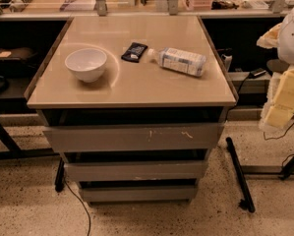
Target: Open bottom drawer
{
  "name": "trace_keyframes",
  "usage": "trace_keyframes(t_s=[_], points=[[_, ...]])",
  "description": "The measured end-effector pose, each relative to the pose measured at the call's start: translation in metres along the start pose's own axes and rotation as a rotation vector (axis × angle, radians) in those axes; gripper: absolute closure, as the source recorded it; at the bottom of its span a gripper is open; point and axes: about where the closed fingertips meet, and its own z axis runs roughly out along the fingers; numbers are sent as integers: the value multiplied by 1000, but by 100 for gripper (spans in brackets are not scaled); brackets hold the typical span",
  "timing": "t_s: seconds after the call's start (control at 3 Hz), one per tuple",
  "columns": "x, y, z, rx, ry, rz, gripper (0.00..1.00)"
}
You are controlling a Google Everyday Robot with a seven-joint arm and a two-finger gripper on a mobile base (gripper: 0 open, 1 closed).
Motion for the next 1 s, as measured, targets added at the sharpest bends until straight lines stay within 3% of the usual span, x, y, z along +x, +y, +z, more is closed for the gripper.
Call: trace_keyframes(t_s=[0.67, 1.0], points=[[1, 3, 7, -14, -10, 1, 0], [4, 20, 37, -54, -26, -10, 0]])
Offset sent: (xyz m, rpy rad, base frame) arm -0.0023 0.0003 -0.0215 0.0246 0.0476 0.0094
